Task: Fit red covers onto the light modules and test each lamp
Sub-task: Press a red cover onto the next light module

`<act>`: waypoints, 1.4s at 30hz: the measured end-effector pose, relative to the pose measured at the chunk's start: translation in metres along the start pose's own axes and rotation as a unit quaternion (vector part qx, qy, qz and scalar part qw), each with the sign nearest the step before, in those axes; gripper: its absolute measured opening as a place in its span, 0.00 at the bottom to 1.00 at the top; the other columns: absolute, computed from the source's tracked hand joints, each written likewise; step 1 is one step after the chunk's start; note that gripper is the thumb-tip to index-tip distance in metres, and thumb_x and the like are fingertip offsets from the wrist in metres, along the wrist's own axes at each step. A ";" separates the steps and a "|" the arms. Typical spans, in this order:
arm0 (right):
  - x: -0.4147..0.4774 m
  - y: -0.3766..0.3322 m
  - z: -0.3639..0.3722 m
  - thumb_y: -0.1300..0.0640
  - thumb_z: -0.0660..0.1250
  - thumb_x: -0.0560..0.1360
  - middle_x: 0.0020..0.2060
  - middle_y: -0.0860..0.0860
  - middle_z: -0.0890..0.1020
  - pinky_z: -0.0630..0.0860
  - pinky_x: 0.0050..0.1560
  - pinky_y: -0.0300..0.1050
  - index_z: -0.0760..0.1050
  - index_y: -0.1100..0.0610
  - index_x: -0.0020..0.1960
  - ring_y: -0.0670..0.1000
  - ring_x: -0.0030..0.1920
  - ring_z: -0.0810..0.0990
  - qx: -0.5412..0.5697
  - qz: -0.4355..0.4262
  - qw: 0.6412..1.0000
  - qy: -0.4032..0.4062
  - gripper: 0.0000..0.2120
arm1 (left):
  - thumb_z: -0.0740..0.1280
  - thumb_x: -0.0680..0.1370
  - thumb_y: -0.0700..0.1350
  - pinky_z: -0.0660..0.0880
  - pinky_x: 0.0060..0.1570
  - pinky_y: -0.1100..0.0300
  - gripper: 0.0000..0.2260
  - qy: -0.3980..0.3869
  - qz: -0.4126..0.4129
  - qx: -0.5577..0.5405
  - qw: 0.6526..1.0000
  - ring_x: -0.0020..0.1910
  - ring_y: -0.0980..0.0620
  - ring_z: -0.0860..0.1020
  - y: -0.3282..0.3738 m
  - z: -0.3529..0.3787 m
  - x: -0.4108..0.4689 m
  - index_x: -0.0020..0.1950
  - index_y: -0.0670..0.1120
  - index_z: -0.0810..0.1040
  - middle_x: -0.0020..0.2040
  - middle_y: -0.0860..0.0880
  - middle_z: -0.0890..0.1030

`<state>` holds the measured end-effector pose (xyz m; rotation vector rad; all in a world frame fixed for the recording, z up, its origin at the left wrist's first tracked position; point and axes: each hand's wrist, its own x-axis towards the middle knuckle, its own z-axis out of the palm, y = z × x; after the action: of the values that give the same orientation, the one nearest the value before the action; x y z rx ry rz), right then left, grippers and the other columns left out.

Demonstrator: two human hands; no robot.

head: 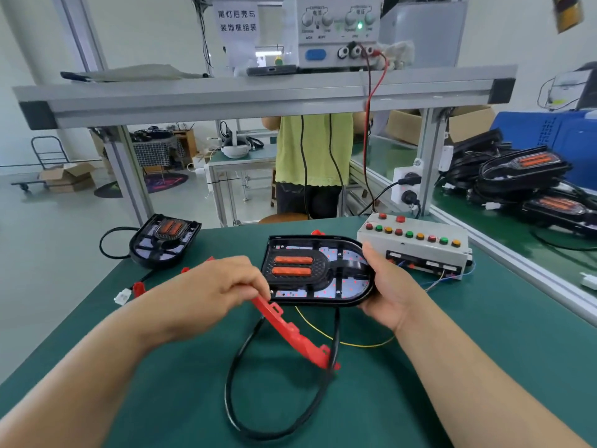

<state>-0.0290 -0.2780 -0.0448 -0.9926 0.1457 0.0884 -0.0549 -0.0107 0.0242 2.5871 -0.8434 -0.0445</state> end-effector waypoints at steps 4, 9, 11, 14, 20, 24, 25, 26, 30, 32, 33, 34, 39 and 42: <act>-0.001 -0.001 -0.003 0.46 0.54 0.85 0.50 0.57 0.87 0.83 0.36 0.47 0.82 0.59 0.54 0.54 0.46 0.87 0.014 -0.013 1.000 0.017 0.22 | 0.61 0.83 0.44 0.71 0.41 0.64 0.13 0.024 -0.023 -0.052 0.998 0.38 0.59 0.75 -0.018 -0.002 -0.002 0.44 0.57 0.81 0.41 0.56 0.80; -0.002 0.001 0.000 0.44 0.57 0.83 0.53 0.57 0.86 0.84 0.40 0.48 0.81 0.58 0.58 0.54 0.48 0.87 0.026 -0.022 0.999 0.010 0.21 | 0.61 0.82 0.43 0.71 0.38 0.73 0.13 0.174 -0.037 -0.251 0.952 0.35 0.61 0.74 -0.033 -0.004 -0.007 0.46 0.54 0.84 0.33 0.56 0.78; -0.004 0.004 0.003 0.43 0.57 0.83 0.53 0.57 0.86 0.84 0.41 0.49 0.80 0.58 0.59 0.54 0.49 0.87 0.030 -0.015 0.999 0.001 0.21 | 0.62 0.81 0.40 0.72 0.40 0.73 0.13 0.197 -0.035 -0.319 0.926 0.37 0.61 0.77 -0.027 0.008 -0.004 0.48 0.51 0.85 0.35 0.54 0.80; -0.006 0.007 0.008 0.43 0.57 0.82 0.54 0.57 0.86 0.84 0.43 0.50 0.79 0.59 0.61 0.54 0.49 0.86 0.040 -0.006 0.999 -0.010 0.22 | 0.66 0.79 0.35 0.75 0.43 0.70 0.09 0.198 -0.042 -0.358 0.912 0.37 0.57 0.78 -0.014 0.031 0.006 0.51 0.46 0.84 0.36 0.50 0.82; -0.009 0.007 0.011 0.39 0.55 0.82 0.59 0.59 0.83 0.81 0.53 0.55 0.77 0.59 0.67 0.58 0.59 0.83 0.039 0.019 0.999 -0.014 0.27 | 0.74 0.70 0.39 0.75 0.45 0.70 0.12 0.152 -0.021 -0.367 0.918 0.39 0.59 0.80 -0.006 0.050 0.012 0.52 0.47 0.84 0.41 0.52 0.85; -0.010 0.007 0.011 0.39 0.55 0.82 0.58 0.58 0.84 0.82 0.50 0.54 0.77 0.58 0.67 0.58 0.57 0.84 0.036 0.023 0.999 -0.005 0.27 | 0.74 0.68 0.45 0.73 0.51 0.70 0.12 0.182 0.012 -0.288 0.940 0.48 0.58 0.80 -0.007 0.054 0.009 0.50 0.52 0.85 0.46 0.52 0.84; -0.010 0.007 0.011 0.39 0.55 0.82 0.57 0.58 0.84 0.83 0.49 0.53 0.77 0.58 0.66 0.58 0.56 0.84 0.034 0.023 0.999 -0.003 0.27 | 0.73 0.69 0.46 0.71 0.53 0.70 0.11 0.198 0.028 -0.247 0.948 0.49 0.57 0.79 -0.008 0.055 0.009 0.51 0.52 0.85 0.46 0.52 0.82; -0.010 0.007 0.011 0.40 0.55 0.82 0.56 0.58 0.85 0.83 0.48 0.53 0.77 0.59 0.66 0.58 0.55 0.85 0.031 0.023 0.999 0.000 0.27 | 0.72 0.70 0.47 0.70 0.54 0.71 0.11 0.215 0.046 -0.204 0.954 0.51 0.57 0.78 -0.008 0.055 0.008 0.52 0.52 0.85 0.46 0.52 0.79; -0.010 0.006 0.012 0.40 0.54 0.83 0.58 0.60 0.84 0.79 0.57 0.58 0.76 0.60 0.68 0.60 0.59 0.82 0.029 0.024 0.999 0.004 0.27 | 0.70 0.72 0.46 0.68 0.54 0.73 0.14 0.253 0.095 -0.116 0.956 0.50 0.60 0.74 -0.008 0.054 0.006 0.57 0.45 0.84 0.46 0.51 0.75; -0.010 0.006 0.012 0.41 0.55 0.83 0.58 0.60 0.83 0.79 0.57 0.58 0.76 0.60 0.68 0.60 0.60 0.82 0.035 0.024 0.999 -0.002 0.27 | 0.70 0.73 0.46 0.68 0.54 0.73 0.15 0.254 0.095 -0.108 0.956 0.49 0.60 0.73 -0.008 0.054 0.005 0.58 0.43 0.84 0.45 0.49 0.75; -0.010 0.006 0.012 0.41 0.55 0.83 0.58 0.60 0.83 0.79 0.56 0.58 0.76 0.60 0.67 0.60 0.59 0.82 0.038 0.025 0.999 -0.004 0.27 | 0.70 0.73 0.46 0.68 0.54 0.72 0.16 0.252 0.093 -0.106 0.957 0.49 0.59 0.74 -0.008 0.055 0.004 0.58 0.43 0.84 0.45 0.49 0.75; -0.010 0.006 0.012 0.41 0.54 0.83 0.58 0.60 0.84 0.80 0.55 0.57 0.76 0.60 0.67 0.59 0.58 0.83 0.039 0.025 0.999 -0.006 0.27 | 0.70 0.73 0.45 0.68 0.53 0.72 0.16 0.250 0.093 -0.104 0.958 0.49 0.58 0.74 -0.009 0.056 0.004 0.59 0.43 0.84 0.44 0.48 0.75; -0.010 0.005 0.011 0.42 0.55 0.83 0.55 0.59 0.85 0.84 0.46 0.53 0.78 0.60 0.63 0.56 0.52 0.86 0.045 0.021 0.999 -0.008 0.25 | 0.69 0.74 0.44 0.70 0.53 0.67 0.14 0.243 0.090 -0.139 0.956 0.48 0.52 0.74 -0.011 0.060 0.005 0.58 0.47 0.84 0.44 0.49 0.76; -0.011 0.005 0.011 0.42 0.56 0.83 0.54 0.59 0.85 0.84 0.44 0.52 0.78 0.60 0.63 0.56 0.52 0.86 0.047 0.018 0.999 -0.016 0.25 | 0.69 0.74 0.44 0.70 0.53 0.68 0.12 0.247 0.094 -0.134 0.955 0.48 0.52 0.75 -0.013 0.061 0.007 0.58 0.50 0.84 0.44 0.50 0.76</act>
<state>-0.0393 -0.2663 -0.0413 -0.8939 0.1370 0.1294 -0.0512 -0.0279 -0.0360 2.1128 -0.8175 0.4902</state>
